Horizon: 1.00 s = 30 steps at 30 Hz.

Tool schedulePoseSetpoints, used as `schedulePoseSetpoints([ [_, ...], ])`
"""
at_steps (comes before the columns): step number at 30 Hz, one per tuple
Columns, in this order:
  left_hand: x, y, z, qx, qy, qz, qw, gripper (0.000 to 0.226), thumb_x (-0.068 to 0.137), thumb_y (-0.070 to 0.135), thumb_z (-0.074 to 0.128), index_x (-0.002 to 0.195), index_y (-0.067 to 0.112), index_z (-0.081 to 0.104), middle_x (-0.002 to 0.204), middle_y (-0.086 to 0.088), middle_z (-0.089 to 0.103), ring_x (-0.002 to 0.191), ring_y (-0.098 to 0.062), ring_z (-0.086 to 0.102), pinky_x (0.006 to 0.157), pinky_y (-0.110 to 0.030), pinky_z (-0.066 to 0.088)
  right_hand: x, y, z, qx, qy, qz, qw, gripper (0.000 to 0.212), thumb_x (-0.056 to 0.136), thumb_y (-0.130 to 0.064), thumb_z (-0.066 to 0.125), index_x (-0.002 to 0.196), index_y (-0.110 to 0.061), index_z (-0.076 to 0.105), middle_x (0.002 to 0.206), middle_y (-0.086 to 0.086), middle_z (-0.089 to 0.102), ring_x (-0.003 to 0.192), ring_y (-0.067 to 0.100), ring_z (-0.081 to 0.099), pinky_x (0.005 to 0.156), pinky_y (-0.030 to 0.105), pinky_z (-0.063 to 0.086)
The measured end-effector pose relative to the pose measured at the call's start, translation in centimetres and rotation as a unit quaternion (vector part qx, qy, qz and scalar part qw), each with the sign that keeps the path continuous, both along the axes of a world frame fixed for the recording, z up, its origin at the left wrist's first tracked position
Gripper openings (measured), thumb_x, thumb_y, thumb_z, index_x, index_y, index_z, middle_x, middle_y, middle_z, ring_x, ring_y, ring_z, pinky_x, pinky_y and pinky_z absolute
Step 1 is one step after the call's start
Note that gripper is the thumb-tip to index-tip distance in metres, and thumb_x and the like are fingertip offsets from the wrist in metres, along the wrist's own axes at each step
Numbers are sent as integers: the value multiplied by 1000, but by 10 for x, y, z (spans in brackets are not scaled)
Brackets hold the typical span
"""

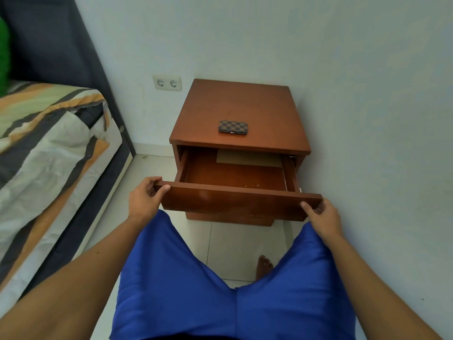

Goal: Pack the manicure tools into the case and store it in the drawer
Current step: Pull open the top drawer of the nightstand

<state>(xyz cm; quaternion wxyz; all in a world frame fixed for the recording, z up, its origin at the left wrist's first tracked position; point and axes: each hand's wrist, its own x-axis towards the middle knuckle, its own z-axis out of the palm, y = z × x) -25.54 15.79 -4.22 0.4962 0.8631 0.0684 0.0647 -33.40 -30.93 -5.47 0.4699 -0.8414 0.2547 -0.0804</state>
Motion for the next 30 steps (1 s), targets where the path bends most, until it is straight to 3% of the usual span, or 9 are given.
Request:
schedulePoseSetpoints([
  [4,-2,6,7,37,20,-21,999,51,96,34,75,140,11,63,134,-12,69,124,-32,66,106,-39,54,-4,0,5,6,11,4,1000,56,92,-35,77,138,-9,59,135,16,68,126,35,64,107,46,53],
  [7,4,12,16,114,22,-45,992,61,95,48,74,144,15,60,136,-9,70,124,-33,66,105,-47,55,-1,1,17,-22,3,7,1000,67,89,-34,80,147,-14,52,146,11,60,137,33,55,113,49,48],
  [10,23,10,29,179,-2,-53,982,73,93,57,72,152,18,52,149,-6,61,137,-32,57,112,-52,48,15,7,34,-51,-8,52,997,72,89,-39,76,152,-24,45,155,3,51,139,30,52,113,53,48],
  [12,40,0,39,207,-18,-76,975,76,94,58,71,155,19,47,156,-6,55,143,-30,51,116,-51,43,33,14,48,-62,-22,77,995,68,90,-41,72,151,-30,45,156,0,49,139,29,52,111,53,50],
  [15,73,-19,52,232,-43,-122,964,76,95,61,67,157,22,44,158,-4,52,145,-26,48,117,-46,40,69,33,70,-105,-59,112,986,63,94,-34,73,151,-24,48,155,1,51,142,22,47,113,35,40],
  [17,95,-33,57,251,-64,-149,954,76,96,61,65,157,22,42,161,-3,48,148,-24,45,119,-42,37,97,48,83,-129,-74,144,978,65,94,-34,74,152,-20,48,153,1,52,142,20,47,111,31,37],
  [23,173,-73,66,289,-83,-189,935,77,104,60,51,165,19,30,174,-2,26,162,-20,17,129,-42,21,185,80,101,-164,-71,235,955,72,93,-43,73,155,-20,43,159,-1,46,147,19,42,121,42,38],
  [30,260,-108,54,333,-9,-205,920,76,110,58,32,169,15,10,178,-3,4,164,-19,-3,129,-36,5,274,89,86,-197,-20,285,938,79,91,-49,74,157,-23,39,163,-2,41,149,18,39,121,40,38],
])
